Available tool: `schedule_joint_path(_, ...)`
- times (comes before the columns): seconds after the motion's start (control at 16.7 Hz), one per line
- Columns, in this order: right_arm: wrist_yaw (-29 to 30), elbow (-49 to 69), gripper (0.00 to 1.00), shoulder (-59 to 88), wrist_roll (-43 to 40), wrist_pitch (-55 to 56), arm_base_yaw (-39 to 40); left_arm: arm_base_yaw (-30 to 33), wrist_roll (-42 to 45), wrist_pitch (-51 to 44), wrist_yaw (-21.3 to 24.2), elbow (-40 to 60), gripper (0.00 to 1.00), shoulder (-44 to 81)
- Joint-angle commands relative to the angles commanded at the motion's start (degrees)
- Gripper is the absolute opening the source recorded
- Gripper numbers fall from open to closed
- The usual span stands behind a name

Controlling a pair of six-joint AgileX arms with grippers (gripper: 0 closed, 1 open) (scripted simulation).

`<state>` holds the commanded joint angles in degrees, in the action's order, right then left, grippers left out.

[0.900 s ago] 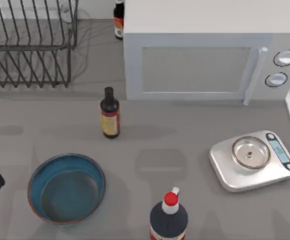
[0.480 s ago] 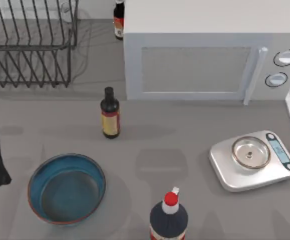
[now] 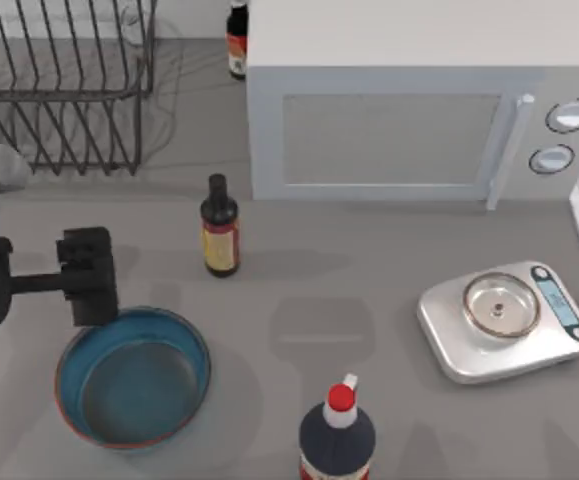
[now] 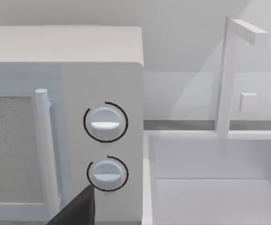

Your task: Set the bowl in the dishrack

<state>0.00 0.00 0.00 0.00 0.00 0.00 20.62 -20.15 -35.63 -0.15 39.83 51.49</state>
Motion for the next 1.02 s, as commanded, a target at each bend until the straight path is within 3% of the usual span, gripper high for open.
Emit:
schedule_joint_path(0.54, 0.00, 0.00, 1.00, 0.00, 0.00, 0.00, 0.00, 16.39, -15.72, -27.89, 0.15, 31.15, 1.00, 40.21)
schedule_joint_path(1.02, 0.00, 0.00, 1.00, 0.00, 0.00, 0.00, 0.00, 19.57, -18.75, -32.91, 0.17, 37.59, 1.00, 47.38)
